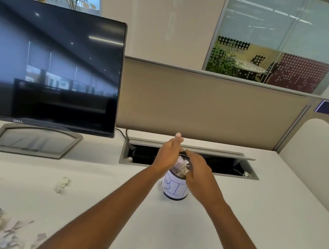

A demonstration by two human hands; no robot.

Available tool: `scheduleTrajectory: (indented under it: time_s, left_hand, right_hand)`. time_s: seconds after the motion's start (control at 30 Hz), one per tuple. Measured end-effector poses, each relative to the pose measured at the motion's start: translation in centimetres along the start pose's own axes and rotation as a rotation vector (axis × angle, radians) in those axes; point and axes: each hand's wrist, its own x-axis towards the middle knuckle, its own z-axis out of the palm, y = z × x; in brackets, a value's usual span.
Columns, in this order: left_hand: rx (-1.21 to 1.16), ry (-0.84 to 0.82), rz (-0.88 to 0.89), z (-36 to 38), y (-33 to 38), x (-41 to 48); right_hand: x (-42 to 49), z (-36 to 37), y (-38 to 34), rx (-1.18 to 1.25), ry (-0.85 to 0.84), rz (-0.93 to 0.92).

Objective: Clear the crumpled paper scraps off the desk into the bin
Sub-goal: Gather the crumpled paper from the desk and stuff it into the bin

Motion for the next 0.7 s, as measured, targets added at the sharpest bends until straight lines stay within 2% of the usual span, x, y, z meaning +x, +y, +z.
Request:
scheduleTrajectory:
  time_s: [0.17, 0.33, 0.43, 0.5, 0.63, 0.7]
  left_hand:
    - [-0.152, -0.079, -0.085, -0.2, 0.2, -0.2]
    - [-0.175, 0.050, 0.037, -1.3, -0.8, -0.8]
    - [0.090, 0.218, 0.100, -2.3, -2.7, -2.1]
    - [0.329, 0.243, 0.070, -3.3, -4.7, -2.8]
    - [0.618, 0.028, -0.175, -5.1, -8.6, -4.0]
    - [0.742, -0.059, -0.189, -5.4, -9.7, -4.9]
  right_hand:
    - [-0.7, 1.8, 1.2, -0.183, -0.108, -0.058]
    - [0.4, 2.8, 2.1, -0.365, -0.176, -0.059]
    - [1.1, 3.4, 2.6, -0.439, -0.224, -0.020]
    - [1.3, 3.7, 2.8, -0.464, -0.238, 0.003]
    - [2.2, 3.8, 2.5, -0.467, -0.253, 0.061]
    - [2.6, 3.9, 2.2, -0.470, -0.279, 0.105]
